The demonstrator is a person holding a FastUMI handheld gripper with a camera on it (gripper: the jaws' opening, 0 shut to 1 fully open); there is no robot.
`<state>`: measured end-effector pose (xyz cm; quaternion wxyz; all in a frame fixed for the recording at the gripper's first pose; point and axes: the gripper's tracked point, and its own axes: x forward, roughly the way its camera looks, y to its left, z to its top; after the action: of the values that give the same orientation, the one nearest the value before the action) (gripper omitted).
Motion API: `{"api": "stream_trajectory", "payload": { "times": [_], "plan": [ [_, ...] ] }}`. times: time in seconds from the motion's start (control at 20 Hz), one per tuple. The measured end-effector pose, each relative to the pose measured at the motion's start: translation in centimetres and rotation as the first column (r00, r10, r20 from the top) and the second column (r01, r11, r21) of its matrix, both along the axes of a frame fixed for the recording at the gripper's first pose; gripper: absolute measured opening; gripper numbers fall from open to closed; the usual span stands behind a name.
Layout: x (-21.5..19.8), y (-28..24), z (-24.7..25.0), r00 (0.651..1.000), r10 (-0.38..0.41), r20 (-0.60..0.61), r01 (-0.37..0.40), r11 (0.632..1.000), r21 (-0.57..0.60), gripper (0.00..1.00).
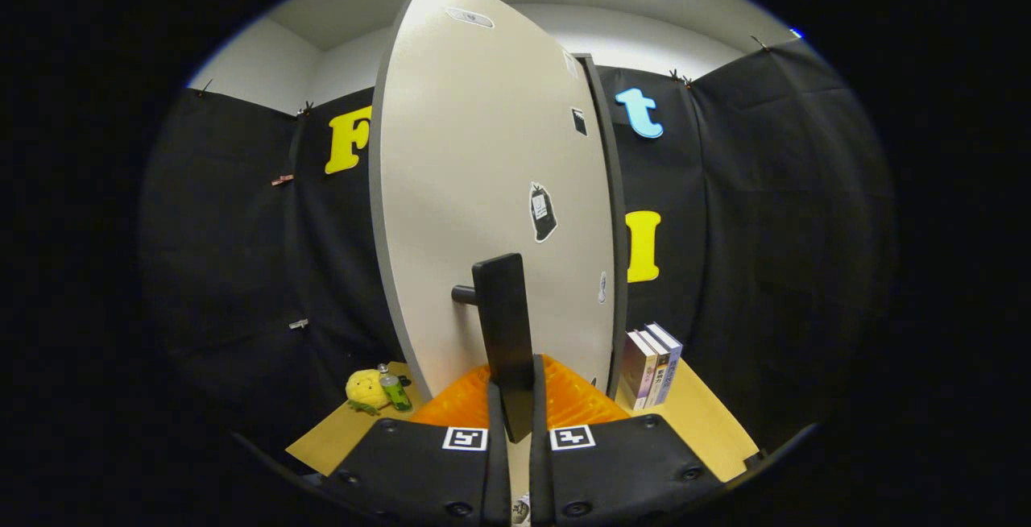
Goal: Open the shoe cabinet door, grab the shoes and put them into the shoe cabinet, then close the shoe cabinet door.
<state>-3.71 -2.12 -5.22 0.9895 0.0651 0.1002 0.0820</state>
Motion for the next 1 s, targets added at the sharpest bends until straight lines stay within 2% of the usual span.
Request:
{"api": "stream_trajectory", "payload": {
  "times": [0.25,0.45,0.5,0.65,1.0],
  "plan": [
    [-0.7,-4.1,0.1,0.994,-0.109,0.001,0.109,0.994,0.006,0.13],
    [-0.4,-8.3,0.3,0.975,-0.221,-0.005,0.221,0.975,0.032,0.12],
    [-0.5,-9.4,0.6,0.971,-0.239,0.004,0.239,0.971,0.03,0.08],
    [-0.7,-10.6,0.3,0.988,-0.154,-0.013,0.155,0.986,0.067,0.07],
    [-0.4,-12.9,0.3,0.996,-0.087,0.001,0.087,0.994,0.063,0.07]
  ]
}}
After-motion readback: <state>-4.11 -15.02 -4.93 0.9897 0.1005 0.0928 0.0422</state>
